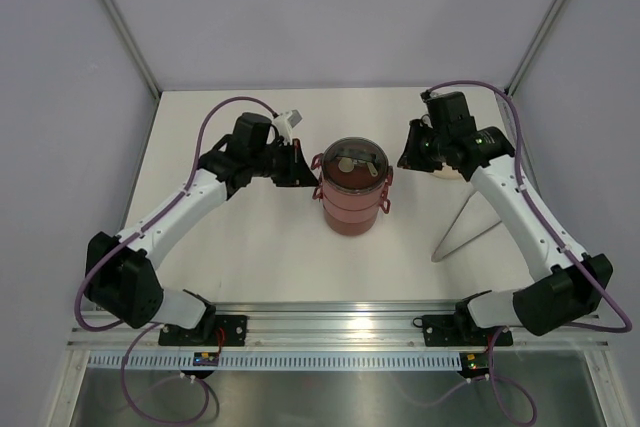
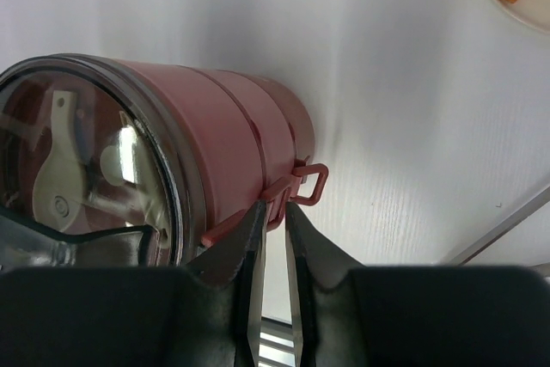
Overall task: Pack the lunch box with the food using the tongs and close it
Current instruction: Adjust the packing box at the center of the board.
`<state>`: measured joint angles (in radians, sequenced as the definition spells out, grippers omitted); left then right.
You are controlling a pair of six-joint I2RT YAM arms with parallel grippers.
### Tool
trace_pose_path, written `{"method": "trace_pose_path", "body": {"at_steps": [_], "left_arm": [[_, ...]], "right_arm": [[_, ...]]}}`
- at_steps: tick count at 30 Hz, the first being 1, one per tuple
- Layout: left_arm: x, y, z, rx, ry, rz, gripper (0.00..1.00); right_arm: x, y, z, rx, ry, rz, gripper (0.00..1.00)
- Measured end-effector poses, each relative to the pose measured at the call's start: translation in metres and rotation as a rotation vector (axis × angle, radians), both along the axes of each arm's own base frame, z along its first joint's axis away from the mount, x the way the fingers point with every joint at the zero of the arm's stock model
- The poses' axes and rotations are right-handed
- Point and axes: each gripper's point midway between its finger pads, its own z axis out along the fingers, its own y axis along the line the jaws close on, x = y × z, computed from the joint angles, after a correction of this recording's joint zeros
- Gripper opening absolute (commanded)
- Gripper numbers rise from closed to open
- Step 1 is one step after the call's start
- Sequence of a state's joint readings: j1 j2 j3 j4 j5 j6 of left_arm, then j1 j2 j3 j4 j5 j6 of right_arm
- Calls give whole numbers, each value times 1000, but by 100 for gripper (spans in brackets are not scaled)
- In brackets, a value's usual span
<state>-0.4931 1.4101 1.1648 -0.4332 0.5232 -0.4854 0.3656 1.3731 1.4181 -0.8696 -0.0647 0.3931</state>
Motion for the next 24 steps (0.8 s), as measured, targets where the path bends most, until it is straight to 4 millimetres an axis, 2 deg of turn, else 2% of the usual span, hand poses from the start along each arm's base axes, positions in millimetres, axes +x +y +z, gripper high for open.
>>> {"method": "trace_pose_path", "body": {"at_steps": [4,8,11,15,18,24], "left_arm": [[-10,8,9,18,-25,-6,0],[-17,20,26,34,-73,3,0],[-5,24,44,25,-121,24,0],[23,32,58,16,-154,77,0],[42,30,50,23,-143,94,0],[58,20,10,62,-47,88,0]], "right_arm": [[-6,-3,4,7,-8,-8,22],[-17,-5,-4,10,18,-18,20],[-22,-4,-12,10,45,-22,20],[-27,2,-17,15,62,-13,20],[-30,8,-17,19,64,-1,20],[-31,15,-21,18,79,12,20]]}}
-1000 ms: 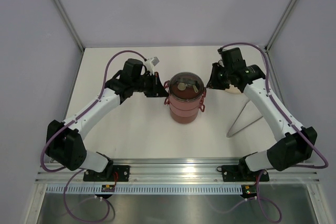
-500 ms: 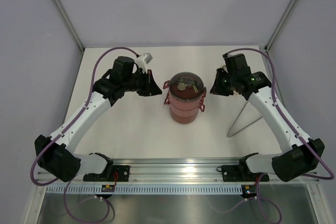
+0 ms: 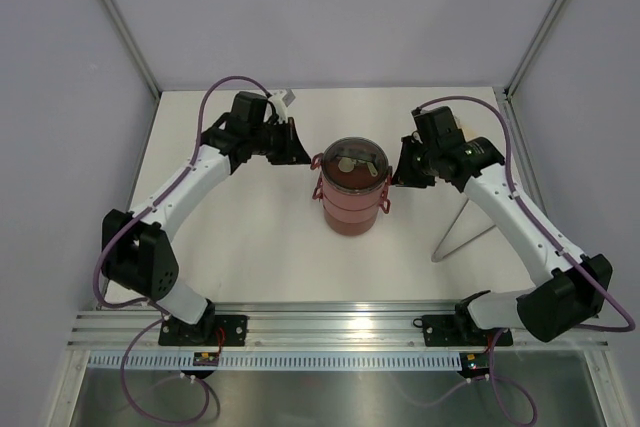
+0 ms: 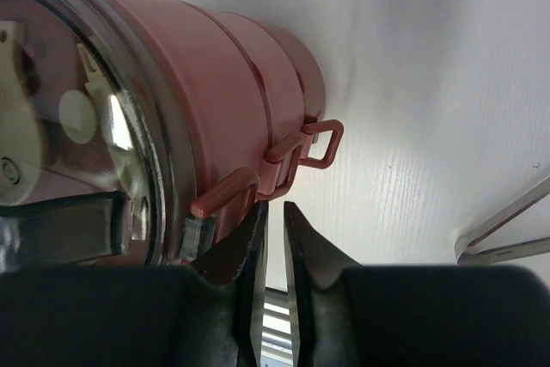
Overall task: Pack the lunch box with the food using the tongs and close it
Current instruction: Adjust the packing box at the center of the board.
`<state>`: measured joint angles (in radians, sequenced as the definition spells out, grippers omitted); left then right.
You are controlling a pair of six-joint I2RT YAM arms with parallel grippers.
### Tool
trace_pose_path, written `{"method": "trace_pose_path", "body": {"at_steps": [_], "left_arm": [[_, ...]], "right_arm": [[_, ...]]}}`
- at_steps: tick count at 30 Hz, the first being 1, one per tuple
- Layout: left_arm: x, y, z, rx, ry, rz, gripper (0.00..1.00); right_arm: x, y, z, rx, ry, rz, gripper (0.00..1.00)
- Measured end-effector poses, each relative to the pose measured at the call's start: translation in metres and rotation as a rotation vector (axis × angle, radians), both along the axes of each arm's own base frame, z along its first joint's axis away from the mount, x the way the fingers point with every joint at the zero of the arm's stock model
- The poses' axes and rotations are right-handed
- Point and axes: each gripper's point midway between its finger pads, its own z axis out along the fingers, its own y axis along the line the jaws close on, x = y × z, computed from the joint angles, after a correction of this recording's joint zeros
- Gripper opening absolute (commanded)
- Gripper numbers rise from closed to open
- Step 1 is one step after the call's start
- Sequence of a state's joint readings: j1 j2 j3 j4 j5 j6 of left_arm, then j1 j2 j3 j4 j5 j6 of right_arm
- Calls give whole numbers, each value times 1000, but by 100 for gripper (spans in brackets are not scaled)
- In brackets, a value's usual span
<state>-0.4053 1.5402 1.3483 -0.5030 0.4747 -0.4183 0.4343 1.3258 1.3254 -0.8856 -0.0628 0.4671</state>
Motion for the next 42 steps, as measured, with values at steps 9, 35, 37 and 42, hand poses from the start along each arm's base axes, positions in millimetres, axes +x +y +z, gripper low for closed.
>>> {"method": "trace_pose_path", "body": {"at_steps": [9,35,37,42], "left_arm": [[-6,-19,-11,7,24,-49,0],[-10,-26,-20,41,27,-66,0],[-9,-24,-22,51,22,-59,0],[-5,-11,-29,66,29,-21,0]], "right_arm": [[2,4,-15,-24,45,8,20],[15,7,-14,-95,22,3,21],[15,3,-16,-105,13,-12,20],[4,-10,-32,-126,35,-45,19]]}}
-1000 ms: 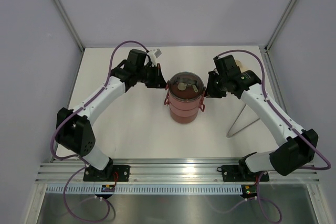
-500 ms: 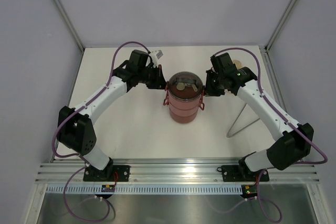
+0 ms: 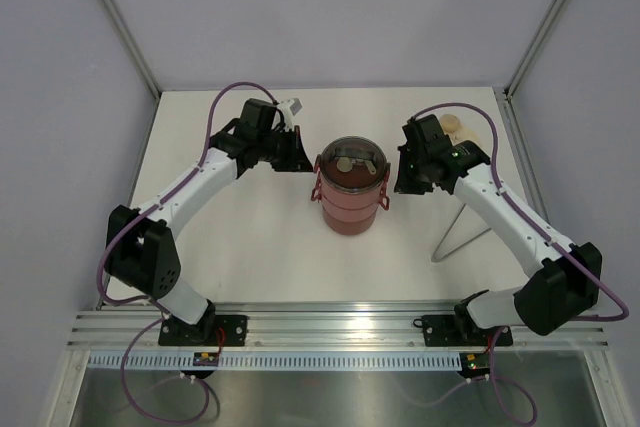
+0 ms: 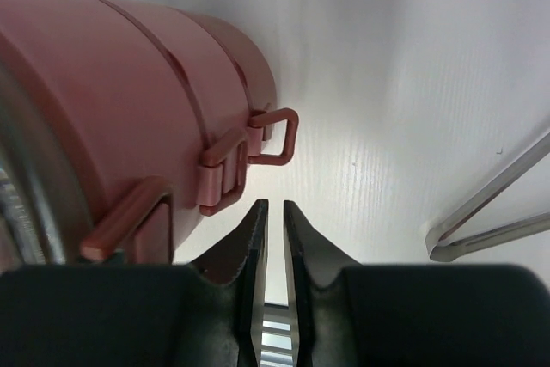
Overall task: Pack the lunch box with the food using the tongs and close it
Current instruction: Adjust the packing box at the center of the board.
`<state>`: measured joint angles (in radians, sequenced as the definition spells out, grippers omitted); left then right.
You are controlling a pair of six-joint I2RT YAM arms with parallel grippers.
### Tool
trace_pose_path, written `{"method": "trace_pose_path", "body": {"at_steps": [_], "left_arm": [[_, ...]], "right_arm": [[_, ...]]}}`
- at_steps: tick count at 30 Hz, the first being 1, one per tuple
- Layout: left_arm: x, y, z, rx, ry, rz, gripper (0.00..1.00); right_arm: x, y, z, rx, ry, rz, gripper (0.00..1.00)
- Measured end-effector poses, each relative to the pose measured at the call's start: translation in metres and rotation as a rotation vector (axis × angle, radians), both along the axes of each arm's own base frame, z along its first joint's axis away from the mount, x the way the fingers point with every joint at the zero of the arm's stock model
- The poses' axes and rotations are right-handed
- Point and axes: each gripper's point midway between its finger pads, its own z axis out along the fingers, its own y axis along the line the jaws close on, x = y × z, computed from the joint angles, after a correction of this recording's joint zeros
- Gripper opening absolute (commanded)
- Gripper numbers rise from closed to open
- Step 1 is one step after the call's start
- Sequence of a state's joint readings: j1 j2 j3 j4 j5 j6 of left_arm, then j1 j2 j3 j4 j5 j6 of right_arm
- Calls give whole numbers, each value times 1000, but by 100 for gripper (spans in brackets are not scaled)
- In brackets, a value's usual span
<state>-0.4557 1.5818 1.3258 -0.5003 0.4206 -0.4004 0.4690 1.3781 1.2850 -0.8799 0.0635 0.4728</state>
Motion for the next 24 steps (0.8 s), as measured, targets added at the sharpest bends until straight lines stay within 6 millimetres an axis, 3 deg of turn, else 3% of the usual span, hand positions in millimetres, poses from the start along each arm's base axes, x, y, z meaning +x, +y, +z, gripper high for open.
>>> {"method": "trace_pose_path", "body": {"at_steps": [7,15,24], "left_arm": [[2,18,-19,8,43,59,0],[1,6,-22,-16,49,42,0],[-6,-8,-44,30,98,-9,0]], "right_arm": [[0,1,-17,0,23,-11,15],[12,14,-34,21,51,2,8],[12,16,-37,33,70,8,6]]}}
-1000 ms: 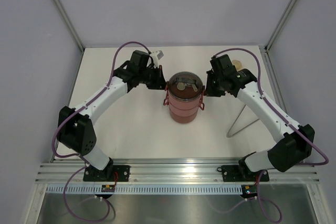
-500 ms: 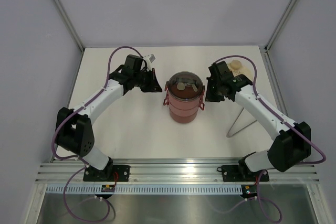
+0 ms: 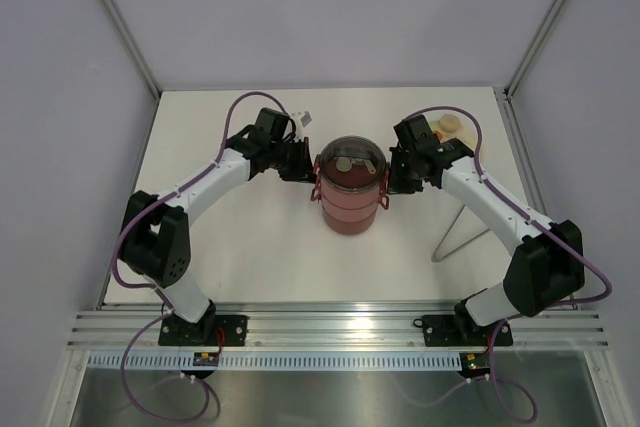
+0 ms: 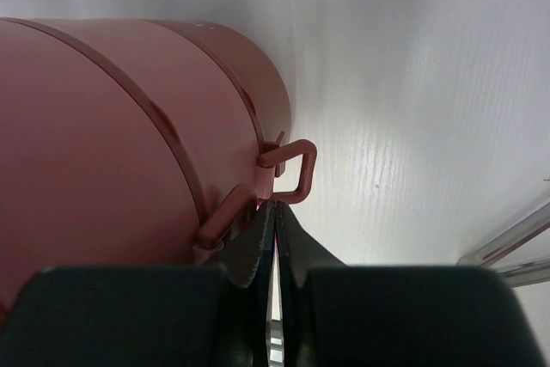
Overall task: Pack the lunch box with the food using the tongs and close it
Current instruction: Adjust the packing box at the center of the board.
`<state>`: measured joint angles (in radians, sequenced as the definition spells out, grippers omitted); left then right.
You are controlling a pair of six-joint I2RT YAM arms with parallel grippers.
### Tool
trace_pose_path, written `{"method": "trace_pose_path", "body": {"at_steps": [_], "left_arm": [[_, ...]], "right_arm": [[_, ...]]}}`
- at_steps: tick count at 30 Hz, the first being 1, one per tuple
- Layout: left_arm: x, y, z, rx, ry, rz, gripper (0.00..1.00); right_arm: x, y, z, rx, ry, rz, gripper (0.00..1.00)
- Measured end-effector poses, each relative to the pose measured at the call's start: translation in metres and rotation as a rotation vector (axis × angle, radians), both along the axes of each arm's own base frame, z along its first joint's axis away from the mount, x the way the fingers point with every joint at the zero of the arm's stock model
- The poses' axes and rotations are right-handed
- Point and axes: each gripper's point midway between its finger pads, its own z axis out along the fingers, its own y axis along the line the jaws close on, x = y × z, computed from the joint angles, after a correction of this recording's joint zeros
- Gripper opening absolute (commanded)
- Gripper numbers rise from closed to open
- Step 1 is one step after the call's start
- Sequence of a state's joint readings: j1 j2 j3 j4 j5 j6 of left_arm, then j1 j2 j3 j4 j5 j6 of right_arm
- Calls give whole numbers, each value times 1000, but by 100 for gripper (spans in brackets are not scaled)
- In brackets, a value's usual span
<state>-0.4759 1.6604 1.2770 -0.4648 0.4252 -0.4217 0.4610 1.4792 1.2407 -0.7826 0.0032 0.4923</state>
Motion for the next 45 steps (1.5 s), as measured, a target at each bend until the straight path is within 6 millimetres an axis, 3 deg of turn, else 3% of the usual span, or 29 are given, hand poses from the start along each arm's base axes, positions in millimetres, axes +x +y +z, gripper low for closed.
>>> {"method": "trace_pose_path", "body": {"at_steps": [14,20,28,35,45], "left_arm": [[-2,2,-1,109,-39,-24,0],[6,8,11,163,-88,-14,0],[8,14,40,184,-164,-3,0],[3,0,56,183,-209,-54,0],[-3,2,53,227,-208,-65,0]], "right_arm": [[5,-6,3,-20,-8,-16,6],[14,-16,23,-16,-55,-43,6],[22,-11,48,20,-112,-37,6],[23,1,64,42,-136,-5,5],[22,6,63,32,-124,13,5]]}}
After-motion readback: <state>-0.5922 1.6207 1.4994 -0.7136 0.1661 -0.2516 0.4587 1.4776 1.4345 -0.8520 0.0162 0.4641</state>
